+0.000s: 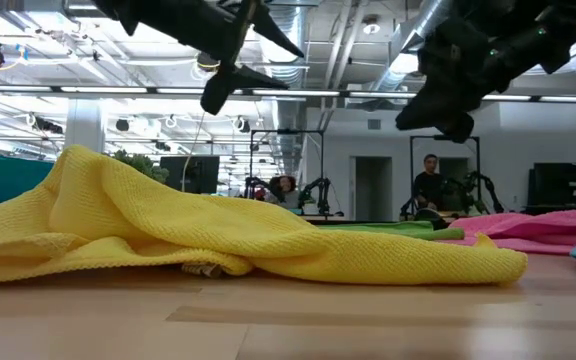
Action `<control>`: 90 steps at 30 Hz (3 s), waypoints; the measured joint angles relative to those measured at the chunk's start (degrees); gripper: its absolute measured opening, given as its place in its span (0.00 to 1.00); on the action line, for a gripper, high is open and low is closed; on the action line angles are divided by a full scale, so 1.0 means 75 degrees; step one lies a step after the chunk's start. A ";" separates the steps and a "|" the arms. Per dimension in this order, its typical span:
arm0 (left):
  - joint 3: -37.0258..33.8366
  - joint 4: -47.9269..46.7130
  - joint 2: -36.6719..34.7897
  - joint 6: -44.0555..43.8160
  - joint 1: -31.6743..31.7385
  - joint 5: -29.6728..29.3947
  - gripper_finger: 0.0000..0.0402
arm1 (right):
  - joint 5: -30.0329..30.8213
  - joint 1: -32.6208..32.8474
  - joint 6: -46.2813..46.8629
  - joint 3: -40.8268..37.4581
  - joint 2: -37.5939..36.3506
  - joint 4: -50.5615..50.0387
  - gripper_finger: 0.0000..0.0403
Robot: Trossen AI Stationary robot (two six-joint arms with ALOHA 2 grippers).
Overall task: Fold microfiber towels
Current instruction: Fold the green microfiber towel
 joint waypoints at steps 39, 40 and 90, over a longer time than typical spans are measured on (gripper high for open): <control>0.6537 -0.9000 -0.1003 0.6269 0.1017 0.2080 0.51 | 0.0970 0.0089 -0.0541 0.5445 0.0074 -0.4933 0.20; 0.6519 -0.9156 -0.0997 0.6294 0.0955 0.1984 0.51 | 0.1028 0.0089 -0.0432 0.5408 0.0077 -0.5255 0.20; -0.0868 0.0064 0.1935 0.4633 0.0007 0.0780 0.51 | 0.3232 0.2273 0.2150 -0.1545 0.0269 -0.0517 0.20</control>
